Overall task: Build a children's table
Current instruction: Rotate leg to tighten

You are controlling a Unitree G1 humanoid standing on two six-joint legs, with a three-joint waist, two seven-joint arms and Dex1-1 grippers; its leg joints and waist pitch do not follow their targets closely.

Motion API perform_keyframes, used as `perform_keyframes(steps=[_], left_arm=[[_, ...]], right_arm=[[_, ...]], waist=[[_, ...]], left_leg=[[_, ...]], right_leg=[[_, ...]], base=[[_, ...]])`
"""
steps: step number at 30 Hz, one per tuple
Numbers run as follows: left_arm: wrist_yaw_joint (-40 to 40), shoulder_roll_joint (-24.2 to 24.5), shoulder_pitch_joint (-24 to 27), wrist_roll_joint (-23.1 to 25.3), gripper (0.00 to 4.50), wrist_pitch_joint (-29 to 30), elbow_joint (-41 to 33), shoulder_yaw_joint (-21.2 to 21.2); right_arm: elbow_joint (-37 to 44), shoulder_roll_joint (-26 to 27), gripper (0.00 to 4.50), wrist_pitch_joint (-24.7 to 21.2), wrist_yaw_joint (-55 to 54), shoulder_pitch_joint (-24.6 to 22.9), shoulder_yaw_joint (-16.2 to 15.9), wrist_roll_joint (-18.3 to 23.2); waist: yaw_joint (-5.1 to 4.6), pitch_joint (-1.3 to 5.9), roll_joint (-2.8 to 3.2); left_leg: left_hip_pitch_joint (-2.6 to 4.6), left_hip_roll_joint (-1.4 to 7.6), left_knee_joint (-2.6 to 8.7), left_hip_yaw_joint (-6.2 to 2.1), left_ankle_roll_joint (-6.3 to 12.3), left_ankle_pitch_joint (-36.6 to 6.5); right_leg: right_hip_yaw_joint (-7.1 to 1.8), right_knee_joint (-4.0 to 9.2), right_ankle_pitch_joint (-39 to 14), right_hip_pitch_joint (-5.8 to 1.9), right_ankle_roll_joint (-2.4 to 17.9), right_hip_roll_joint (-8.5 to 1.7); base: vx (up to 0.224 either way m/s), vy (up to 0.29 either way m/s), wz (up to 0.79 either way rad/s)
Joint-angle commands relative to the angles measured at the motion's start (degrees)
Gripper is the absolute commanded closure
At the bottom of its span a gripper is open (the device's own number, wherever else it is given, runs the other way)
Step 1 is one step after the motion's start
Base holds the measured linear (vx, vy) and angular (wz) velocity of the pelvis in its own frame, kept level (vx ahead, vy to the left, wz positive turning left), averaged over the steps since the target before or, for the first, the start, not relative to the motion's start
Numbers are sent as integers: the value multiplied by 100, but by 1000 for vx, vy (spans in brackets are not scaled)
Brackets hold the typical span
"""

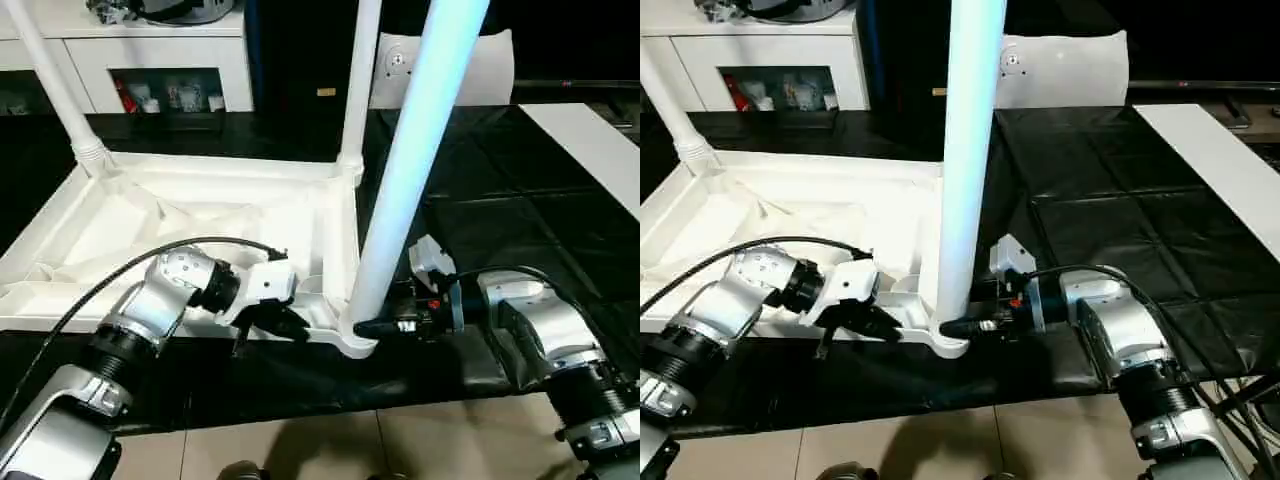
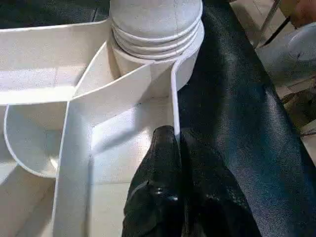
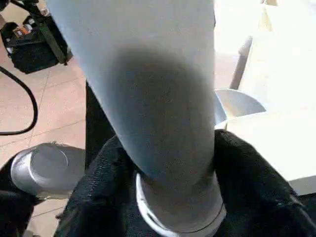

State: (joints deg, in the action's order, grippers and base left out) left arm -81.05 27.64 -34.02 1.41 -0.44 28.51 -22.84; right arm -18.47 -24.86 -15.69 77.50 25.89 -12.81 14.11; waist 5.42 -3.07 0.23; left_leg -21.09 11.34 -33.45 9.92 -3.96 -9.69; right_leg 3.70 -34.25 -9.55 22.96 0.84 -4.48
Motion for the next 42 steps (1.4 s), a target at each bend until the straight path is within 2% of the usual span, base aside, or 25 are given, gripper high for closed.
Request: perform_keyframes(steps=[1,4,5,7,8,9,11,12,14,16,17,18,20,22,23,24,25,29,31,34,37,40,41,42], left_arm=[[40,-52,-24,126,450,-43,71,-120],[558,-272,-66,126,450,339,119,42],[613,-297,-68,121,450,394,118,62],[975,-532,-95,20,450,738,89,221],[1065,-605,-102,-10,450,876,64,254],[1190,-713,-113,-40,450,1072,24,287],[1342,-823,-136,-48,450,1271,6,315],[1458,-909,-158,-48,450,1401,8,338],[2265,-1432,-331,-34,450,2019,156,526],[2485,-1560,-381,-31,450,2135,216,586],[2939,-1778,-481,9,450,2304,349,715],[3517,-2020,-593,48,450,2474,465,919],[3901,-2159,-660,67,450,2498,520,1056],[4027,-2191,-680,108,450,2524,499,1068],[4148,-2271,-693,105,450,2611,448,1143],[4172,-2286,-705,135,450,2624,435,1152],[4179,-2285,-715,162,450,2639,428,1147],[3821,-2062,-664,164,450,2542,282,1014],[3760,-2022,-647,155,450,2545,243,993],[3300,-1734,-529,89,450,2671,-94,930],[2974,-1499,-417,175,450,2442,-145,756],[2602,-1212,-309,290,450,2053,-91,548],[2491,-1125,-291,316,450,1923,-58,498],[2359,-1039,-271,319,450,1737,-39,457]], right_arm=[[69,48,238,-8,143,30,-70,102],[203,245,246,25,-214,-107,13,130],[217,277,248,43,-276,-128,20,123],[222,529,251,-105,-943,-173,115,9],[203,629,252,-106,-1197,-177,158,-46],[160,806,252,-160,-1625,-162,244,-120],[114,985,254,-274,-2036,-135,336,-165],[102,1103,254,-366,-2268,-116,384,-182],[80,1751,255,-877,-3399,-7,616,-231],[85,1896,255,-987,-3643,17,648,-264],[51,2170,255,-1221,-4200,91,681,-414],[-80,2536,255,-1502,-4960,232,826,-532],[-203,2754,255,-1570,-5467,338,940,-622],[-241,2825,255,-1491,-5554,371,930,-646],[-254,2916,255,-1302,-5683,384,922,-739],[-257,2949,199,-1242,-5707,393,928,-769],[-242,2977,185,-1203,-5727,393,943,-766],[60,2911,166,-1036,-5588,255,1011,-716],[87,2870,136,-1006,-5578,230,997,-723],[342,2464,117,-690,-5109,-35,926,-702],[500,2202,93,-529,-4695,-201,919,-640],[705,1806,59,-418,-4111,-397,819,-600],[769,1661,59,-392,-3892,-457,780,-575],[819,1514,48,-357,-3678,-513,737,-552]], waist=[[-22,391,-38],[-25,383,-30],[-22,371,-37],[-45,352,-12],[-73,347,-30],[-97,334,4],[-136,337,-5],[-177,337,21],[-283,324,33],[-324,351,19],[-373,342,63],[-407,350,56],[-427,378,67],[-431,377,64],[-429,386,58],[-425,393,73],[-421,395,78],[-404,406,82],[-402,410,91],[-369,414,100],[-370,426,123],[-340,410,120],[-318,406,97],[-304,392,104]], left_leg=[[77,185,375,-5,171,-1321],[93,187,371,1,148,-1361],[97,181,378,-5,117,-1455],[108,171,392,-17,46,-1630],[109,160,401,-34,-8,-1725],[117,149,403,-44,-62,-1820],[109,125,403,-65,-74,-1901],[96,124,408,-79,-84,-1930],[95,111,404,-68,-152,-1963],[98,96,395,-101,-163,-2026],[62,99,408,-99,-127,-1994],[57,87,406,-93,-135,-1978],[90,75,388,-90,-150,-1952],[83,73,385,-78,-77,-1936],[66,77,383,-69,-32,-1848],[54,87,389,-69,-8,-1728],[52,89,390,-67,3,-1691],[51,93,391,-52,80,-1495],[35,90,390,-51,97,-1417],[33,103,386,-48,140,-1314],[29,111,370,-36,219,-1106],[33,117,369,-26,250,-1166],[40,119,374,-28,248,-1238],[52,132,386,-32,236,-1327]], right_leg=[[-231,379,-1584,-266,1159,-342],[-237,391,-1666,-242,1160,-343],[-235,410,-1850,-239,1113,-347],[-230,450,-2184,-224,1013,-347],[-219,464,-2396,-225,938,-344],[-215,491,-2655,-211,846,-357],[-193,537,-2963,-218,693,-361],[-184,546,-3004,-216,643,-354],[-189,552,-2877,-177,703,-315],[-157,554,-2952,-204,664,-332],[-168,550,-2792,-218,683,-317],[-165,552,-2683,-212,711,-302],[-175,544,-2530,-192,778,-306],[-182,558,-2385,-202,796,-302],[-192,544,-2206,-217,822,-302],[-201,514,-1951,-230,884,-300],[-202,508,-1852,-233,914,-300],[-210,467,-1394,-274,1058,-296],[-210,454,-1313,-296,1074,-300],[-211,442,-1176,-319,1093,-311],[-220,391,-757,-321,1238,-295],[-221,397,-741,-322,1295,-294],[-217,406,-895,-332,1259,-297],[-219,430,-1070,-318,1214,-303]], base=[[0,0,0],[0,0,0],[0,0,0],[0,0,0],[0,0,0],[0,0,0],[0,0,0],[0,0,0],[0,0,0],[0,0,0],[0,0,0],[0,0,0],[0,0,0],[0,0,0],[0,0,0],[0,0,0],[0,0,0],[0,0,0],[0,0,0],[0,0,0],[0,0,0],[0,0,0],[0,0,0],[0,0,0]])
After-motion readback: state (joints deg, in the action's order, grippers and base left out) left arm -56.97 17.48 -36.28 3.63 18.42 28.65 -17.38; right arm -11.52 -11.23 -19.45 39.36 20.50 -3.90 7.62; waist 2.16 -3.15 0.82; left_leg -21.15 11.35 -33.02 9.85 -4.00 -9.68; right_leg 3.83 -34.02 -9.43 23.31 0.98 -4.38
